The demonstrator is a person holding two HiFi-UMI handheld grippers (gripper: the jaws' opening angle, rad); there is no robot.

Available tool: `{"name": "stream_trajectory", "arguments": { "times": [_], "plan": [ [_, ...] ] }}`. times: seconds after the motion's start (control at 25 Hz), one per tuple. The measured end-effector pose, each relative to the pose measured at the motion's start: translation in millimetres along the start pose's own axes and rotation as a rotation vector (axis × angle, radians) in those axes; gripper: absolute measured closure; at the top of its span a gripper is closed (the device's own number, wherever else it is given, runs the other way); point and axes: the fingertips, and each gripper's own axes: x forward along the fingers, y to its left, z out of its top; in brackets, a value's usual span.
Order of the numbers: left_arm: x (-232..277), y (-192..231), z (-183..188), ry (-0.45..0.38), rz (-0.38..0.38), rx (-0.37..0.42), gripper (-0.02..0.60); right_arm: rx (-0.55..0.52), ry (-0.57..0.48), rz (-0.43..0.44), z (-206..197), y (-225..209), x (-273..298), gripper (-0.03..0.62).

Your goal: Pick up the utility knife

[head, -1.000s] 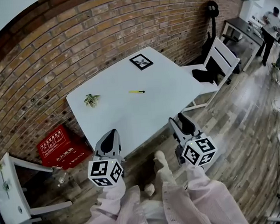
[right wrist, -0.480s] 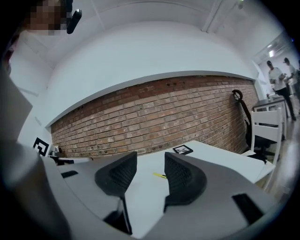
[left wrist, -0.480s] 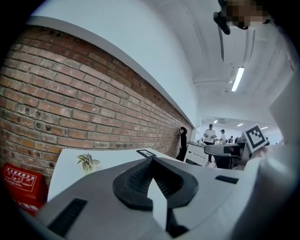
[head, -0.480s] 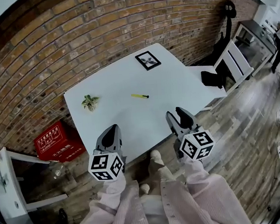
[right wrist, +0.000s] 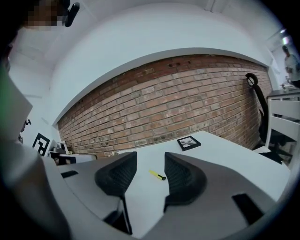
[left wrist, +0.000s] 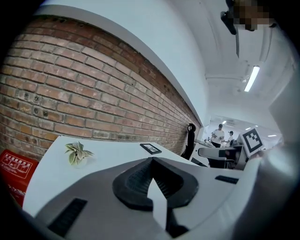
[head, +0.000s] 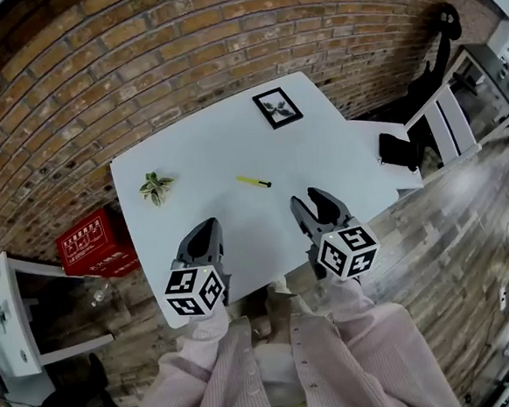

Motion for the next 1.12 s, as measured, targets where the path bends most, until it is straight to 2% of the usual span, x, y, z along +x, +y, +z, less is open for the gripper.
{"name": "stream_trajectory", "arguments": {
  "times": [0.72,1.12],
  "plan": [
    [69.6,22.7,-29.3,0.085,0.122,-0.083,0.589,-0.097,0.240,0.209,-35.6,-25.7,89.0,0.427],
    [89.0,49.1,-48.2,0.165,0.148,-0.119,0.589,-0.226,0.393,0.295,-64.2,-19.8,138.8,0.427]
  ]
}}
